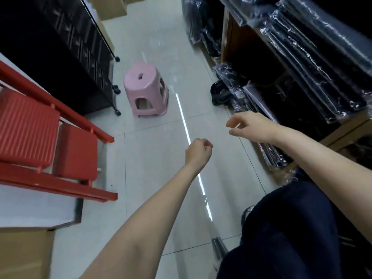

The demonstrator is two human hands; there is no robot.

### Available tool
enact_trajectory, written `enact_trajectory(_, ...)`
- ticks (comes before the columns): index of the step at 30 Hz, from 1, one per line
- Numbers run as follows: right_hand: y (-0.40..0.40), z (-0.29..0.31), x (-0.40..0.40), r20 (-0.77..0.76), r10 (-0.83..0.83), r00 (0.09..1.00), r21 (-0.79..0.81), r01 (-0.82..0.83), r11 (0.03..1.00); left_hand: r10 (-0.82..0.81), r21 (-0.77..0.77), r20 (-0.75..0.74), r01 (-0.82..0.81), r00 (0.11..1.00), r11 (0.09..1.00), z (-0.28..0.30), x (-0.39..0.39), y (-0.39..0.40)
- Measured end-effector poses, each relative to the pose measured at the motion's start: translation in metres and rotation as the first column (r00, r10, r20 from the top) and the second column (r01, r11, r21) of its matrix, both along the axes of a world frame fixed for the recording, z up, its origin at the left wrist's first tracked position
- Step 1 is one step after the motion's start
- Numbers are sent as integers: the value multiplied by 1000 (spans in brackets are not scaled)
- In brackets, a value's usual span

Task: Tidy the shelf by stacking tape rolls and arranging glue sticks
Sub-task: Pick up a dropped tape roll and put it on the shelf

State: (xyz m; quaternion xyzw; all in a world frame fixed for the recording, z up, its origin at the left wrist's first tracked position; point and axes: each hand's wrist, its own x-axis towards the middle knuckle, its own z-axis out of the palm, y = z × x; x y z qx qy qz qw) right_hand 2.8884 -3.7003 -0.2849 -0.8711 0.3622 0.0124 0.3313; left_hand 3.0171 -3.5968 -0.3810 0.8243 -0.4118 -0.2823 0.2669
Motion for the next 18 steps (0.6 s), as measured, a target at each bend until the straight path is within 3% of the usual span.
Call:
enact_trajectory(6, 31, 16, 38, 40, 50, 998, 5, -50, 999, 52, 24, 65, -54, 997, 998, 28, 30, 43)
enact_trajectory(11, 61, 14, 76, -43, 255, 966, -51, -257, 965, 188, 101, 61, -194, 980, 976, 31, 79, 106)
enact_trajectory(16, 35, -29, 113, -50, 392, 918, -59, -395, 917, 398, 222, 44, -398, 916, 890, -7, 119, 124)
enact_trajectory(18, -2, -80, 142, -29, 382, 924, -32, -383, 923, 414, 309, 104, -425, 905, 851, -52, 144, 108)
